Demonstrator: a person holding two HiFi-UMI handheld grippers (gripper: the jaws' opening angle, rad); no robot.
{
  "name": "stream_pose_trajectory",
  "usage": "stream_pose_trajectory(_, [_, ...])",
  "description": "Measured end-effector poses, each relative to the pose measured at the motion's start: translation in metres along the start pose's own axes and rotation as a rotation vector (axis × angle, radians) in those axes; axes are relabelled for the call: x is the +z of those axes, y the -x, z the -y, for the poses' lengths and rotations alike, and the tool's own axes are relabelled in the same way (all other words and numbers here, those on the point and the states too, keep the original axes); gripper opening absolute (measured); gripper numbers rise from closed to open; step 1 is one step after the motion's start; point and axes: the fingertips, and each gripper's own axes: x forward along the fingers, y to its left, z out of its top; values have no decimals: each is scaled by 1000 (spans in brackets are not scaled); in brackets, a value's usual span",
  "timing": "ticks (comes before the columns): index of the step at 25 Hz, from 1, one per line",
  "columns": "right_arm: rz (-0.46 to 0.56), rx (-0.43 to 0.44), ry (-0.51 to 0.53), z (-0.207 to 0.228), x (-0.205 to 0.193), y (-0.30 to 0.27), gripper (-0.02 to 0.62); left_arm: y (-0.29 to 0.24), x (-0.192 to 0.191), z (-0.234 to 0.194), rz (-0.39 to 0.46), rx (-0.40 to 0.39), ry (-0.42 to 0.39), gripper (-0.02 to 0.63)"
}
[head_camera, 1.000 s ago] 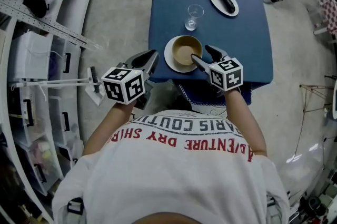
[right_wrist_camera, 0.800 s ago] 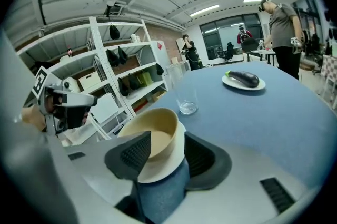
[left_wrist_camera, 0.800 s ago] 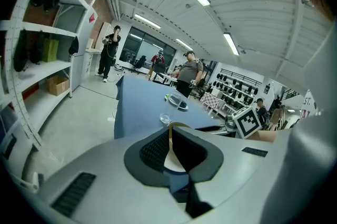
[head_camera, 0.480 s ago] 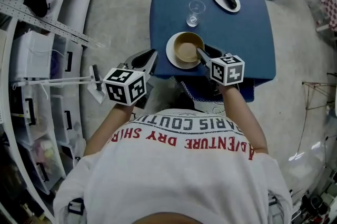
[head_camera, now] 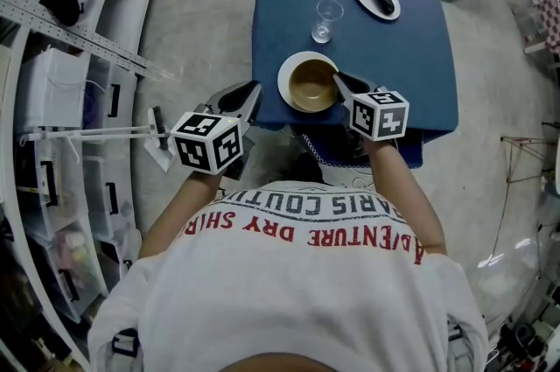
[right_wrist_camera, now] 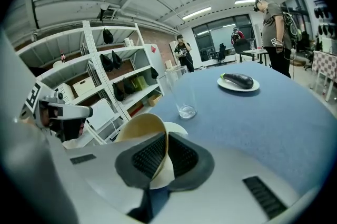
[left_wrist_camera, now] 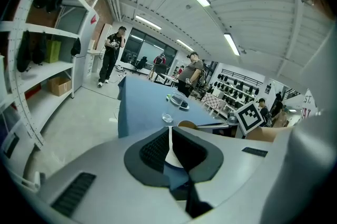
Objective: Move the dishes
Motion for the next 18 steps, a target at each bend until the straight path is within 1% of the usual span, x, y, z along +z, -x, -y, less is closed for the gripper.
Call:
stream_pose_trajectory(4, [10,1,10,-2,6,6,32,0,3,2,5,-6,-4,38])
stream_pose_trajectory(9, [53,-10,0,6,23,17,32,-4,9,5,12,-16,-10,38])
stream_pose_trajectory(18, [107,-113,-59,61,38,42,32,-20,17,13,13,-41,-17,38])
